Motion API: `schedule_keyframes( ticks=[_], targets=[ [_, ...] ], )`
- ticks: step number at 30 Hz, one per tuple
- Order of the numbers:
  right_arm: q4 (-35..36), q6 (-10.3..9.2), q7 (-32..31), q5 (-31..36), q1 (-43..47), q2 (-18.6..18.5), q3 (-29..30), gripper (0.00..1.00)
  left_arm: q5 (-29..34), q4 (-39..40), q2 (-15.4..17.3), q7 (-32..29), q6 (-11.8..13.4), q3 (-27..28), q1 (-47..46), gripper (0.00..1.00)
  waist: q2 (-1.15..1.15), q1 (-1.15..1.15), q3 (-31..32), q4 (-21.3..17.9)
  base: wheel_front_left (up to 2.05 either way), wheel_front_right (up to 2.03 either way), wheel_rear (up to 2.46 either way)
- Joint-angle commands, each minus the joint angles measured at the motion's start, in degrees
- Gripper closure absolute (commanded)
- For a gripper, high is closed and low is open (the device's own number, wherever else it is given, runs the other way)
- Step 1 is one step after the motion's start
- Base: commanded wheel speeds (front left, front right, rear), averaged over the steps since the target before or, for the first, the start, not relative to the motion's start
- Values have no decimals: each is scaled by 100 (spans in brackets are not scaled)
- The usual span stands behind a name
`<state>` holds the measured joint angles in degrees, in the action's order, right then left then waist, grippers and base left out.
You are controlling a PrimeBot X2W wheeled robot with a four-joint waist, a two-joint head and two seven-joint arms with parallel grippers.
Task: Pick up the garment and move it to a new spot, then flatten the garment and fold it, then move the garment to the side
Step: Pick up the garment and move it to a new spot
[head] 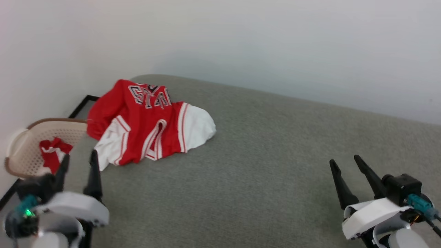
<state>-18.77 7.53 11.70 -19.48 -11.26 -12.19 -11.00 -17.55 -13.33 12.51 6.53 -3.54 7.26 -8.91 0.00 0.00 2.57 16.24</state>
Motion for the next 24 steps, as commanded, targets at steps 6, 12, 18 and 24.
schedule_keyframes(
  ticks=[6,12,18,24],
  targets=[
    [212,-8,-84,95,-292,-125,69,0,-348,-64,349,-666,-117,88,-761,0,0,0,-762,-687,0,0,0],
    [425,-8,-142,160,-556,-195,112,0,-819,-580,789,-1420,-280,115,-1645,0,0,0,-1359,-1080,0,0,0],
    [644,-8,-191,187,-796,-217,104,0,-1194,-1313,1236,-2210,-359,-53,-2420,0,0,0,-1922,-1387,0,0,0],
    [798,-8,-199,230,-967,-214,69,0,-1352,-2313,1493,-2976,-382,-280,-3022,0,0,0,-2301,-1608,0,0,0]
  ],
)
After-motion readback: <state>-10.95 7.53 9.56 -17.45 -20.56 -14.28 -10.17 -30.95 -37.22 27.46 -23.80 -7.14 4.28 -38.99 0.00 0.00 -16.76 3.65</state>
